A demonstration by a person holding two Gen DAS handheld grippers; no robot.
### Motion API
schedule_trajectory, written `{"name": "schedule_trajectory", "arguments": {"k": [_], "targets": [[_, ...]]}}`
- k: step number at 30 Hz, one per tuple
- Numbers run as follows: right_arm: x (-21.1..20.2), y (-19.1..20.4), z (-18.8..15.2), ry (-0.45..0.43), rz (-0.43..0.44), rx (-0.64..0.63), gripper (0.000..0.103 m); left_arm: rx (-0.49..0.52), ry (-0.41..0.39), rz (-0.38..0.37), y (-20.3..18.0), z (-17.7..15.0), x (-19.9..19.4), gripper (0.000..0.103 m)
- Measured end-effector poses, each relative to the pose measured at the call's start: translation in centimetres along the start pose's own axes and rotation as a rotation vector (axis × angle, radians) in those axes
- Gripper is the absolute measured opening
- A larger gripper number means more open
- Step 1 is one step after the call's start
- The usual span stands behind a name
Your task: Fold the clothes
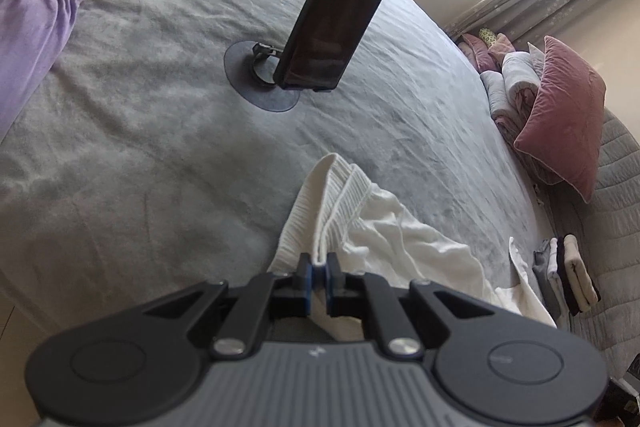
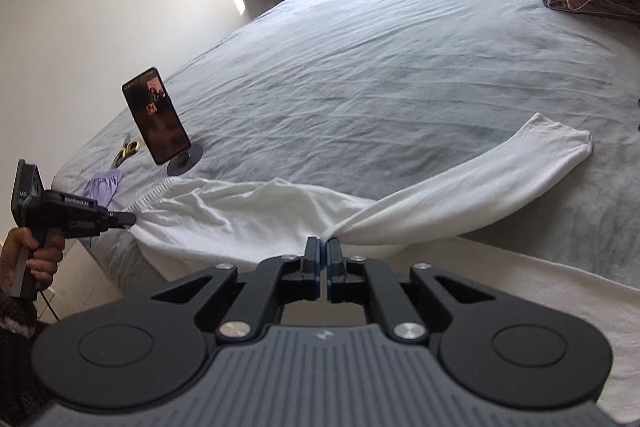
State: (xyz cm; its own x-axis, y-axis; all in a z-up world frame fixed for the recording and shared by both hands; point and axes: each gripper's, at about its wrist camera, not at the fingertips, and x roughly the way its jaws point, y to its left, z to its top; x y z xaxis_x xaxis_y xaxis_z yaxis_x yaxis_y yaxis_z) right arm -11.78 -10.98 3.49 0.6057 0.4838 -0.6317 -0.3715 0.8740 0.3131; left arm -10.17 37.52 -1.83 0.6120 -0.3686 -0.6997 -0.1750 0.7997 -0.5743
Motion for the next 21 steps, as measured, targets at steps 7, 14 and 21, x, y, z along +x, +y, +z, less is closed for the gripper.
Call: {"name": "schedule_trajectory", "arguments": {"k": [7,14,21], "targets": [[2.6,-0.1,-2.4,0.133,-0.009,-0.028,0.003,0.051,0.018,0.089,-0.2,-0.3,0.9,0.006],[5.0,-1.4,-4.6,0.248,-0.036,-0.028,0.004,0.186,0.015,0.207,-2.3,-1.0,1.4,0.011],[4.1,-3.5,-3.2,0.284,0.093,0.085,0.042,0.116,-0.048,0.195,-2.3,-0.3,-0.1,0.044]]}}
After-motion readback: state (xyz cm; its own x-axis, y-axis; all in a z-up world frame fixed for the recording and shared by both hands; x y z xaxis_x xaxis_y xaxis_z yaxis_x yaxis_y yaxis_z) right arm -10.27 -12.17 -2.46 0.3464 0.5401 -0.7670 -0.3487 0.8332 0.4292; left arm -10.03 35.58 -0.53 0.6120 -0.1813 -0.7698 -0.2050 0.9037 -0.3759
